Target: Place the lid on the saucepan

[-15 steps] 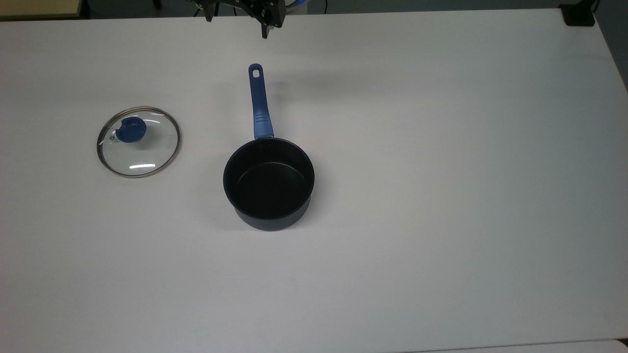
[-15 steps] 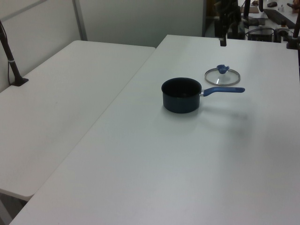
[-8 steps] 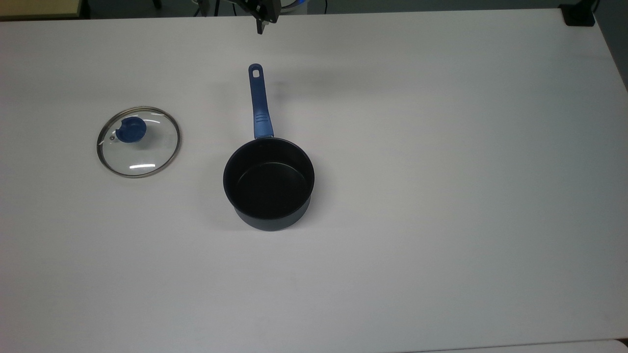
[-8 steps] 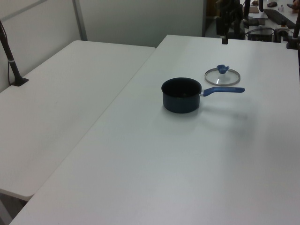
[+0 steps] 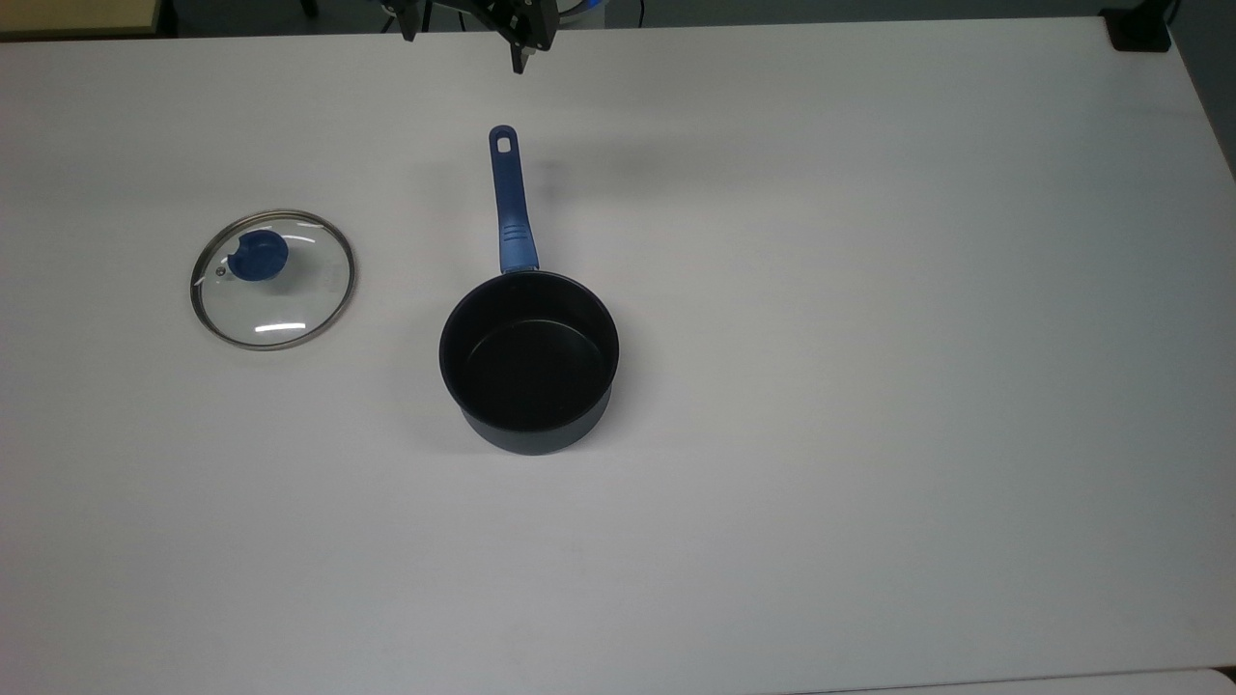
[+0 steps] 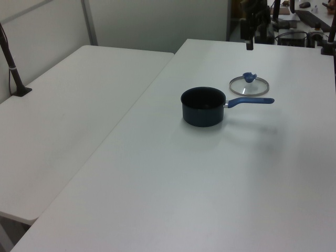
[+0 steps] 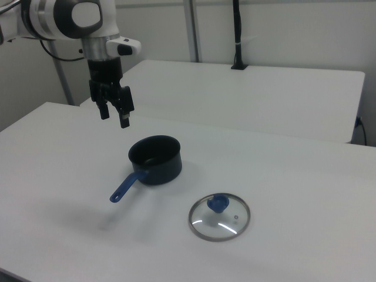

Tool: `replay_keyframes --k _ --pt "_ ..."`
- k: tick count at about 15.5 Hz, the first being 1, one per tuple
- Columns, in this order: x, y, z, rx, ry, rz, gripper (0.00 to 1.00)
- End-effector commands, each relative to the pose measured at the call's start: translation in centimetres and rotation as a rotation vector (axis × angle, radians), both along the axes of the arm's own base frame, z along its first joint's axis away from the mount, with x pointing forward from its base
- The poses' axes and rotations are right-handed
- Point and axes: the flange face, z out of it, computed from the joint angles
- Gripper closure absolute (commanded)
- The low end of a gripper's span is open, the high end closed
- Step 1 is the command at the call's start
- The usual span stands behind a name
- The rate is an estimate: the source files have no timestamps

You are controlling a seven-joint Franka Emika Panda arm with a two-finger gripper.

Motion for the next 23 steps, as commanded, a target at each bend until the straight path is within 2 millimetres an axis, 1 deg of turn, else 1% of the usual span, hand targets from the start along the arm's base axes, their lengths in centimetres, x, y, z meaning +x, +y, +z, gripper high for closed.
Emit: replay_keyframes --k 1,2,4,5,6,8,10,11,12,13,14,15,17,19,21,23 --pt "0.5 -0.1 -0.9 0.021 -0.018 -0.007 0.00" --pt "0.9 -0.1 -1.3 0.018 -0.022 -0.008 0.00" --pt "1.6 -1.1 -1.8 0.015 -0.043 -0.023 0.00" --pt "1.8 -2.0 -2.2 0.015 -0.046 -0.034 0.00" --pt "2.3 -3.2 -2.8 0.010 -0.054 -0.050 0.00" --pt "3.0 -4.9 -4.3 -0.002 -0.058 -0.062 0.00" --pt "3.3 -9.4 -6.0 0.001 -0.058 -0.067 0.00" --pt "3.4 -11.1 -6.5 0.002 -0.067 -0.074 0.00" --pt "3.5 -13.8 -7.1 -0.002 -0.091 -0.092 0.00" --pt "3.9 -14.9 -8.5 -0.002 -0.091 -0.096 0.00" --pt "4.2 -16.5 -10.3 -0.005 -0.087 -0.097 0.00" --pt "4.6 -17.7 -12.5 -0.002 -0.069 -0.087 0.00" --pt "4.9 -19.4 -14.6 -0.004 -0.070 -0.091 0.00" --pt "5.2 -20.5 -16.9 -0.015 -0.104 -0.104 0.00" --pt "5.2 -22.4 -18.4 -0.025 -0.124 -0.117 0.00" --pt "5.0 -23.6 -20.2 -0.014 -0.103 -0.056 0.00"
